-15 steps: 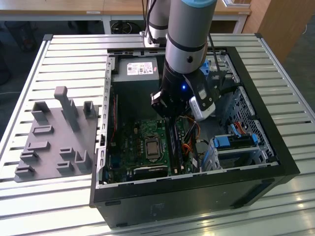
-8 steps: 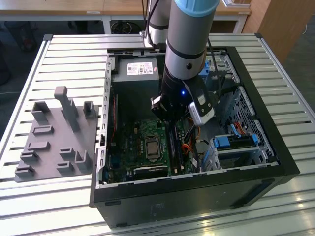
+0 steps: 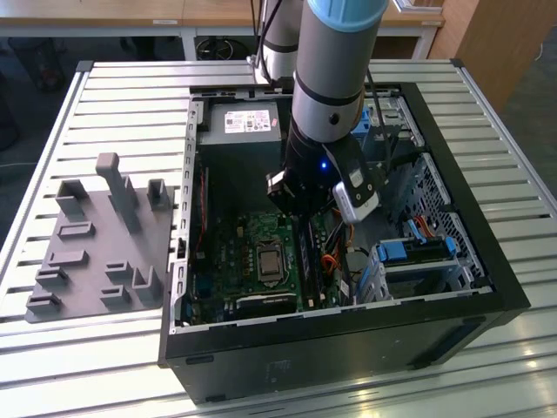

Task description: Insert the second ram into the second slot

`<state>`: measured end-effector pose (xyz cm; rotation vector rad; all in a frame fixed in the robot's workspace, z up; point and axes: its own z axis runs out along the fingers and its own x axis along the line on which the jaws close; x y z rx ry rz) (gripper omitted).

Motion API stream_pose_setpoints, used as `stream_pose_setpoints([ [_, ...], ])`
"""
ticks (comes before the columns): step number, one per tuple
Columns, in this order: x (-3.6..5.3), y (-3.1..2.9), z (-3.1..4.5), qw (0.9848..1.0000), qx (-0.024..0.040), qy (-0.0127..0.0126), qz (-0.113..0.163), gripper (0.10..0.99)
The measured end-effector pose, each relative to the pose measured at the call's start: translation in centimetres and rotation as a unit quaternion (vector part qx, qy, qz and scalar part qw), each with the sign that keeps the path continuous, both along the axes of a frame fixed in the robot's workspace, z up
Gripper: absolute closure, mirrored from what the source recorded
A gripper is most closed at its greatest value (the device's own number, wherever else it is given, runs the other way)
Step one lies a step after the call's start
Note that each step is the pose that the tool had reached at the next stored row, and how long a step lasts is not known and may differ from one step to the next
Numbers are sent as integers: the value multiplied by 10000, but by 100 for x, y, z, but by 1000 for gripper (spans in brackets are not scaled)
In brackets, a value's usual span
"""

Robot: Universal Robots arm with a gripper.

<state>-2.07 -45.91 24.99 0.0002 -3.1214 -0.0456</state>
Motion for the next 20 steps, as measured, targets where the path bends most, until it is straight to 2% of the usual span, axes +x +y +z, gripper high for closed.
stream_pose_setpoints([
  [15,2,0,-24,10000,0,1,0,949],
  [20,7,-17,-37,10000,0,1,-2,949],
])
